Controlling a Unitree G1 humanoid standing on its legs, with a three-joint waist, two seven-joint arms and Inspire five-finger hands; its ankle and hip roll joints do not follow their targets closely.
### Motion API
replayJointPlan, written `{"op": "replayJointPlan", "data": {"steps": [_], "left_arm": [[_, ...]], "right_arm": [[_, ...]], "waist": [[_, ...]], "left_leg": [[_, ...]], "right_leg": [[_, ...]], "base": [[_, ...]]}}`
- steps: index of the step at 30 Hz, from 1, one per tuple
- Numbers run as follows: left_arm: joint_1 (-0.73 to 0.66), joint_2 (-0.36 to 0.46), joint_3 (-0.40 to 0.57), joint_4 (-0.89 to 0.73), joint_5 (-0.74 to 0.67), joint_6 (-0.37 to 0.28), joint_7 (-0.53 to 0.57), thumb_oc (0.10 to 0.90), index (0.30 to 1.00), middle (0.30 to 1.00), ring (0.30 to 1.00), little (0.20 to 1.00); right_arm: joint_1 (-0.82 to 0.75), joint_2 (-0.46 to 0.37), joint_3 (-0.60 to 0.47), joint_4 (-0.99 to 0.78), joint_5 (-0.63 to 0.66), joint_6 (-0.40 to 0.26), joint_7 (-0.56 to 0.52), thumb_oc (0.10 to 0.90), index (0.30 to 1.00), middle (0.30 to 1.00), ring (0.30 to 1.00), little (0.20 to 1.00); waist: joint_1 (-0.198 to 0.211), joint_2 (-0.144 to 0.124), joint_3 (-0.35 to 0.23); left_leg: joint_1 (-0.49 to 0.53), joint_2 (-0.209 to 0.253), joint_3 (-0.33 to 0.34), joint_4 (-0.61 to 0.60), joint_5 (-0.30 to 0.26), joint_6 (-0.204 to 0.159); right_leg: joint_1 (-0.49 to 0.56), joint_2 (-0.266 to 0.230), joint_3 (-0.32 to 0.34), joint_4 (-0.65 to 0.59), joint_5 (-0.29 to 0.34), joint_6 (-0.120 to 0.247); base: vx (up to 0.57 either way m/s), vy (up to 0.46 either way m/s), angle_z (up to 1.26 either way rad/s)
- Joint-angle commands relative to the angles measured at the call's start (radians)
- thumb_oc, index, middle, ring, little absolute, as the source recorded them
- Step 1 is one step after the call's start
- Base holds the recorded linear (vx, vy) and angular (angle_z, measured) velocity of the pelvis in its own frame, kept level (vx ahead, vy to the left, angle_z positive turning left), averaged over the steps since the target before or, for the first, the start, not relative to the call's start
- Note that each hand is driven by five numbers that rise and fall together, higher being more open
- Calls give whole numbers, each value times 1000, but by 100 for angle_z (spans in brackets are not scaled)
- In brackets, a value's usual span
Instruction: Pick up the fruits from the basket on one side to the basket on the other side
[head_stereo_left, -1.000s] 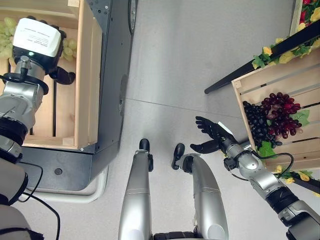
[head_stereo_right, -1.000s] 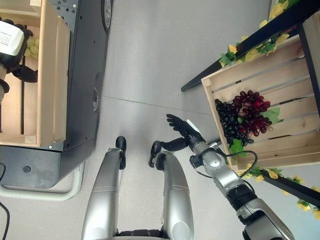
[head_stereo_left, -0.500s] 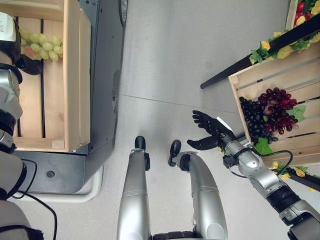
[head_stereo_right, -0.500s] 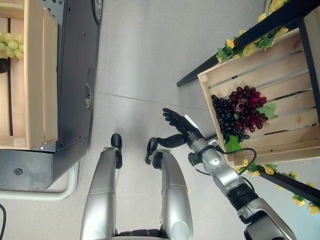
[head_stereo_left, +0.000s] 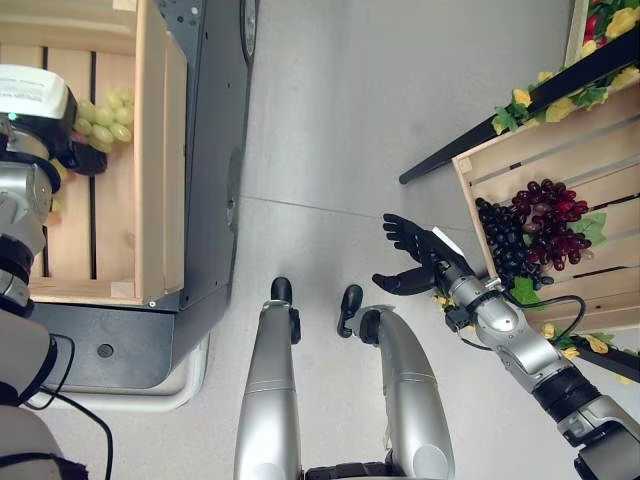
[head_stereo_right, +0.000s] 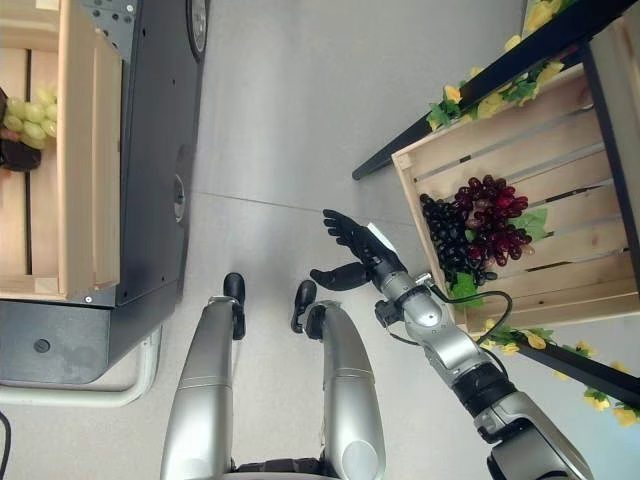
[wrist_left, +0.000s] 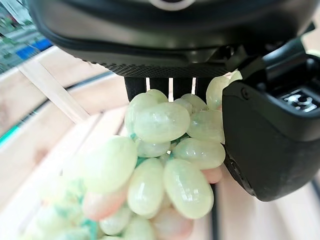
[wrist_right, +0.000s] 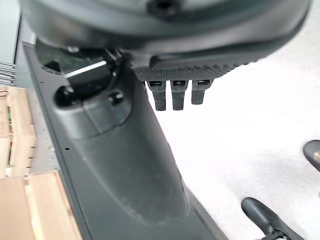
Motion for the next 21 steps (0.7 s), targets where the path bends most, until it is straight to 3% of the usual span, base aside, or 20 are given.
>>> {"op": "replayJointPlan", "data": {"steps": [1,5,6,12,16,21], "left_arm": [[41,41,181,-34,-162,-25,101,400,300,300,300,300],[140,27,334,-29,-310,-77,126,400,300,300,300,300],[151,27,367,-29,-336,-85,125,400,300,300,300,300],[287,-1,626,-52,-659,-170,103,400,300,300,300,300],[350,-29,722,-98,-795,-191,70,400,300,300,300,300],[429,-58,785,-163,-846,-218,40,400,300,300,300,300]], "right_arm": [[57,-47,-134,-128,44,-74,-2,800,900,900,900,900],[92,-34,-146,-142,43,-63,2,800,900,900,900,900],[91,-33,-151,-146,42,-61,3,800,900,900,900,900],[136,-6,-170,-175,21,-38,-3,800,900,900,900,900],[164,15,-186,-175,10,-39,-13,800,900,900,900,900],[193,57,-177,-169,-2,-36,-19,800,900,900,900,900]], "waist": [[26,41,-10],[34,48,-10],[33,51,-10],[40,79,-10],[38,102,-33],[37,137,-103]], "left_leg": [[171,-44,50,-178,12,63],[275,-53,48,-196,-11,59],[270,-53,52,-200,6,63],[439,-76,48,-255,-7,68],[509,-90,48,-284,-18,72],[613,-102,48,-371,-8,70]], "right_leg": [[141,12,-11,-61,27,-18],[240,8,2,-83,4,-9],[235,6,-2,-88,16,-19],[389,-7,21,-141,12,-7],[454,-15,33,-168,13,1],[542,-24,45,-245,46,22]], "base": [[19,-51,-7],[54,-46,-3],[-10,-55,-4],[32,-30,-4],[47,-16,-5],[72,-21,3]]}}
